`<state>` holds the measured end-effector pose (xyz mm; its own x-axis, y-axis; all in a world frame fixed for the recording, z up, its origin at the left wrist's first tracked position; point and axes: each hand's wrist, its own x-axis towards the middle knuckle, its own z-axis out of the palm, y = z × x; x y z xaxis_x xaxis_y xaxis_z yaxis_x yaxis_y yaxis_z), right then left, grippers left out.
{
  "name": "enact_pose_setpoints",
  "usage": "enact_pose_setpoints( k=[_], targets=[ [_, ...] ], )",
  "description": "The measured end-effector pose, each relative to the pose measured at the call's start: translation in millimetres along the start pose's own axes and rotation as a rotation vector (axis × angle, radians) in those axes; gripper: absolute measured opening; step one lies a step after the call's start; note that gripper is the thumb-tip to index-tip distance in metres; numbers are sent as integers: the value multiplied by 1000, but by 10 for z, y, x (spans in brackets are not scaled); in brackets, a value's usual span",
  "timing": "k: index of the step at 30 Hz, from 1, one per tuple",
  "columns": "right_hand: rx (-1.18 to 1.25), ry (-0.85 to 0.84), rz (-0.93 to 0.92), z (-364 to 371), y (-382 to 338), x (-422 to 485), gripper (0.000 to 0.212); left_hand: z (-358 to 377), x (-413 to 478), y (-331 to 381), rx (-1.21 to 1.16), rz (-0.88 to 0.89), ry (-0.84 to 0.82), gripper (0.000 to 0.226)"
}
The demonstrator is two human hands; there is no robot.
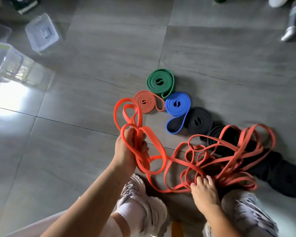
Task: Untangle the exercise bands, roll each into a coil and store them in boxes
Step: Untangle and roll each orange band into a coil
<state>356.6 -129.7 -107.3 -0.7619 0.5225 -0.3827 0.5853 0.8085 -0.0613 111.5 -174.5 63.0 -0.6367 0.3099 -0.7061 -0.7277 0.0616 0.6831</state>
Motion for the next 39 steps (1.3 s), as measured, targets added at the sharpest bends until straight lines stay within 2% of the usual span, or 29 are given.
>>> enact_pose_setpoints(
  k=[4,8,12,15,17,20,25,27,28,33,37,39],
  targets=[
    [224,-68,-28,-475,-76,-83,39,19,-100,175,-42,36,-30,28],
    [466,-79,-2,-1161,-74,-57,25,104,-374,322,-79,36,-68,27],
    [833,-47,-121,-2128,31,-127,46,176,-788,465,-87,77,-122,35],
    [887,137,-88,-2799,150,-257,42,262,-1132,669,-82,153,-197,53],
    [945,278,-101,-3227,191,-439,48,303,-1383,849,-149,203,-195,43],
    [1028,416,-221,-3868,120,-730,46,320,-1647,1095,-217,211,-169,26],
    [1247,453,-452,-4666,-118,-1124,43,299,-1953,1323,-207,313,-193,26],
    [1300,488,-503,-4898,-218,-1254,63,262,-2056,1359,-174,344,-202,26],
    [1321,512,-521,-5000,-272,-1322,65,232,-2089,1363,-160,358,-198,27],
    [1522,591,-593,-5431,-499,-1675,37,68,-2166,1273,-58,341,-109,21],
    [1632,586,-693,-5627,-616,-1881,36,-147,-2080,1070,-37,276,-34,20],
    [1550,590,-742,-5649,-653,-1893,38,-252,-2022,923,-47,224,-8,21]
  ],
)
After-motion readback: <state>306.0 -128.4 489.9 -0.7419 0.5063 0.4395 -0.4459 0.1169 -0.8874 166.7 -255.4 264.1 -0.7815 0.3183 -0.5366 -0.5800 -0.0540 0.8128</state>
